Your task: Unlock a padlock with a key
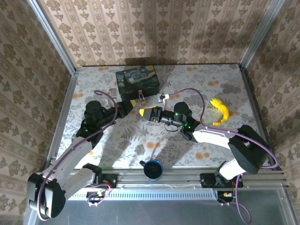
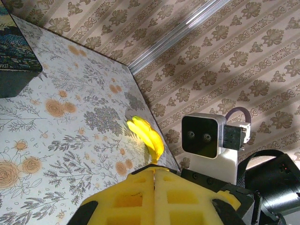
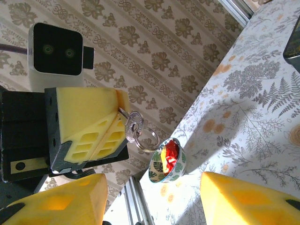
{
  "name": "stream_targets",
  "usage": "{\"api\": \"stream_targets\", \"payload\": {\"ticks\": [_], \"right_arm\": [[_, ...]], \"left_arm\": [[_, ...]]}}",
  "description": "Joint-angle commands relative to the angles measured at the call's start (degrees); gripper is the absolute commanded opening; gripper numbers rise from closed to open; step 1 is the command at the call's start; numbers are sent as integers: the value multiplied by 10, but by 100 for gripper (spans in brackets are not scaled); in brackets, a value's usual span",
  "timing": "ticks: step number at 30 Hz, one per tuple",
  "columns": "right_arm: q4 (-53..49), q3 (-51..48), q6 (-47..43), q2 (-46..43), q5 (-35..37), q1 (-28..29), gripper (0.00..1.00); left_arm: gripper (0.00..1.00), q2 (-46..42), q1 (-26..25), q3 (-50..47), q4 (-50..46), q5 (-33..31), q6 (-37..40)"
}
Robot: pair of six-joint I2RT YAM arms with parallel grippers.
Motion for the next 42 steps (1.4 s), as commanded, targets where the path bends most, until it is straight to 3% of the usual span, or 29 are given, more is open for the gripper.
{"api": "stream_targets", "payload": {"ticks": [1, 22, 30, 39, 41, 42], "right_arm": [[35, 28, 3, 12, -11, 5, 54], [33, 61, -25, 17, -19, -1, 36], [29, 60, -31, 10, -21, -1, 0], [-9, 52, -52, -16, -20, -4, 0], [-17, 50, -53, -20, -20, -6, 0], [-20, 49, -54, -22, -19, -6, 0]], "left_arm": [[0, -8, 3, -3, 30, -1, -10], [0, -9, 2, -7, 46, 11, -24], [0, -9, 4, -13, 47, 9, -27], [0, -9, 7, -13, 50, 6, -35], [10, -9, 7, -12, 48, 6, -38], [20, -9, 7, -11, 48, 6, -39]]}}
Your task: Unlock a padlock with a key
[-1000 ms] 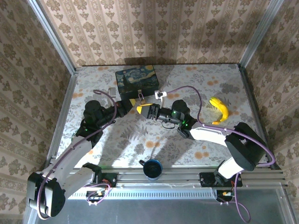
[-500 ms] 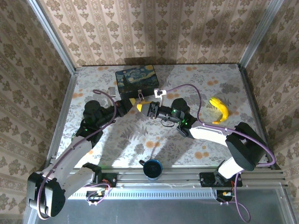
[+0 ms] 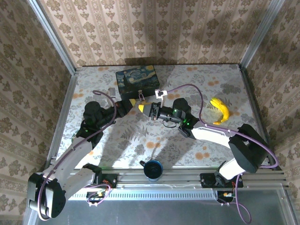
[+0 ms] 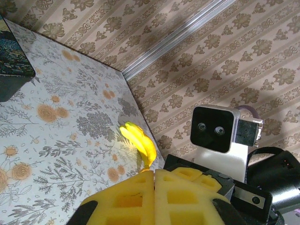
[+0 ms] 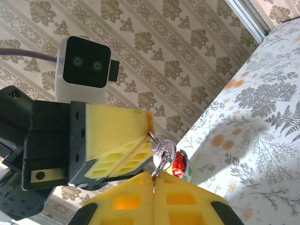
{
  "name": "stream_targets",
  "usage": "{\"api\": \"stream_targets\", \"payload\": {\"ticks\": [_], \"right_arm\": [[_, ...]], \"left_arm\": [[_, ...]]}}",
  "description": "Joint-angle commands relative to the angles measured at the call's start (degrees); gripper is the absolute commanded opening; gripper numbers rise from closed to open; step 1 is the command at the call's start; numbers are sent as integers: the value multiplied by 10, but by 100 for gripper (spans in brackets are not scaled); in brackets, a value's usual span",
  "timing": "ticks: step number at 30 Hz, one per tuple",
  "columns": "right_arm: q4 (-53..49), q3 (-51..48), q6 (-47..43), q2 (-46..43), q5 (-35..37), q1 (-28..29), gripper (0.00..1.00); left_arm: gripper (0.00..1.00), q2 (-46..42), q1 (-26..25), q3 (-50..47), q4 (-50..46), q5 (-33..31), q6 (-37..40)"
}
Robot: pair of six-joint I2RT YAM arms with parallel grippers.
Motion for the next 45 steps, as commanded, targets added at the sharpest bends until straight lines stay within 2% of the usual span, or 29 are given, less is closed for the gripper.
{"api": "stream_targets", "payload": {"ticks": [1, 4, 7, 16, 23, 31, 36, 45], "right_arm": [[-7, 4, -16, -25, -3, -3, 0], [-17, 0, -15, -30, 0, -5, 0], [-25, -6, -16, -35, 4, -7, 0], [-39, -25, -14, -50, 13, -11, 0], [-53, -39, -14, -62, 17, -17, 0], [-78, -60, -7, -90, 5, -37, 0], [-89, -68, -6, -99, 2, -43, 0], [-86, -82, 0, -98, -7, -53, 0]], "left_arm": [[30, -9, 4, -3, 13, 5, -9], [53, -11, 4, 0, 11, 6, -8], [70, -16, 7, 3, 0, 5, -6], [99, -46, 21, 16, -67, -11, 28], [100, -68, 33, 33, -139, -25, 73], [100, -72, 34, 93, -292, -54, 173], [100, -68, 31, 102, -304, -53, 184], [100, -37, -45, 118, -316, -95, 222]]}}
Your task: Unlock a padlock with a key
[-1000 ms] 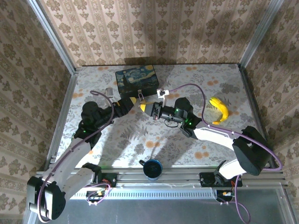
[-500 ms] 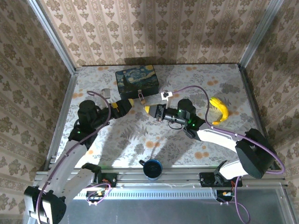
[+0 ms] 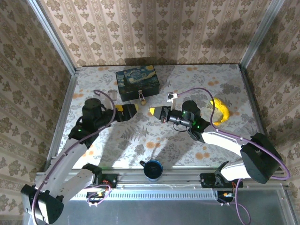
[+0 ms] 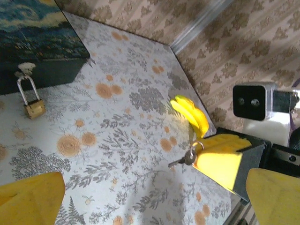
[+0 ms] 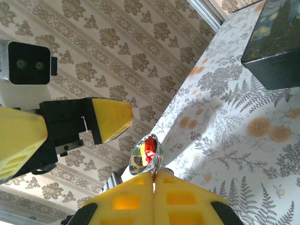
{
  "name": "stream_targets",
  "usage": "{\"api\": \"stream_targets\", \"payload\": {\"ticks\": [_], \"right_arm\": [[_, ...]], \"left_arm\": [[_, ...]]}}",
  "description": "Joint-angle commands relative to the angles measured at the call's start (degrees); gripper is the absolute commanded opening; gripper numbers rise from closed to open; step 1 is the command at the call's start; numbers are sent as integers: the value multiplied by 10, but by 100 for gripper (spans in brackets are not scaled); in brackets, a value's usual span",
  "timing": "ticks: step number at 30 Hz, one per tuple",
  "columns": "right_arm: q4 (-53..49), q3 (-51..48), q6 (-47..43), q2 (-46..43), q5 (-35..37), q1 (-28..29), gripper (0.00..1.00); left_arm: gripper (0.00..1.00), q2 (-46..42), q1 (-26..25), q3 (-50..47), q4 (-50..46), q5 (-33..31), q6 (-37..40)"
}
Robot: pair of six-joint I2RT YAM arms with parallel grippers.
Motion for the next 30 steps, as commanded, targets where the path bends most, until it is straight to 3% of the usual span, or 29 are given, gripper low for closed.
{"api": "stream_targets", "payload": {"ticks": [1, 17, 26, 30], "right_arm": [[1, -8, 8, -12, -11, -6, 0], [16, -40, 20, -17, -21, -25, 0], [21, -19, 30, 8, -86, -46, 0], [23, -9, 30, 13, -105, -48, 0]], "left_arm": [[100, 10, -24, 22, 1, -20, 30], [92, 50, -34, -14, 93, 34, 10], [89, 84, -50, 42, -36, 28, 117], [87, 98, -52, 47, -16, 70, 115]]}}
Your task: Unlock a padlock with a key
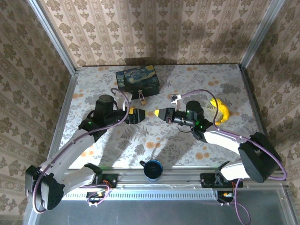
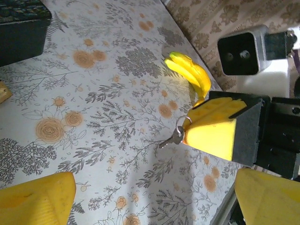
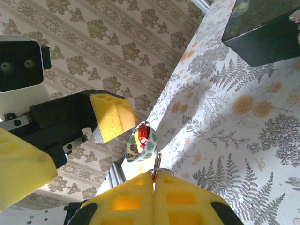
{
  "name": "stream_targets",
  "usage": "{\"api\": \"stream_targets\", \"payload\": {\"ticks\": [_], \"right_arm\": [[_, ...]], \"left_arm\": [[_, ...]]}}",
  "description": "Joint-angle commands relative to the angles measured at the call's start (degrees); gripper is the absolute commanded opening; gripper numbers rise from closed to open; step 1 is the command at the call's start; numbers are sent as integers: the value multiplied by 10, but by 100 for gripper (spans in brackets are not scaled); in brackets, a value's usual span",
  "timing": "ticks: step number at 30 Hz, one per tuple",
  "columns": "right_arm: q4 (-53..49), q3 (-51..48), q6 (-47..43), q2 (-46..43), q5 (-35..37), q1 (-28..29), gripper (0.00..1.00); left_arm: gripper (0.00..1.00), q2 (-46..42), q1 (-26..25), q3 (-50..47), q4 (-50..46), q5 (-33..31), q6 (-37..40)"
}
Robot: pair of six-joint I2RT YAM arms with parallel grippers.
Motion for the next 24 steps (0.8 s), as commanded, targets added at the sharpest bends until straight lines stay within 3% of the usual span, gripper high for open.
{"api": "stream_targets", "payload": {"ticks": [1, 5, 10, 16, 24], "right_arm": [[18, 22, 4, 6, -34, -2, 0], [24, 22, 10, 4, -40, -2, 0], [30, 19, 17, -1, -52, -2, 0], [12, 22, 30, -20, -35, -2, 0], [-100, 45, 64, -70, 19, -1, 0]], "left_arm": [[85, 7, -2, 19, 2, 47, 25], [80, 20, -2, 14, 34, 106, 14], [70, 32, -2, 9, 42, 103, 4], [76, 27, -2, -22, 101, 124, 17], [75, -47, -7, -183, 350, 33, 87]]}}
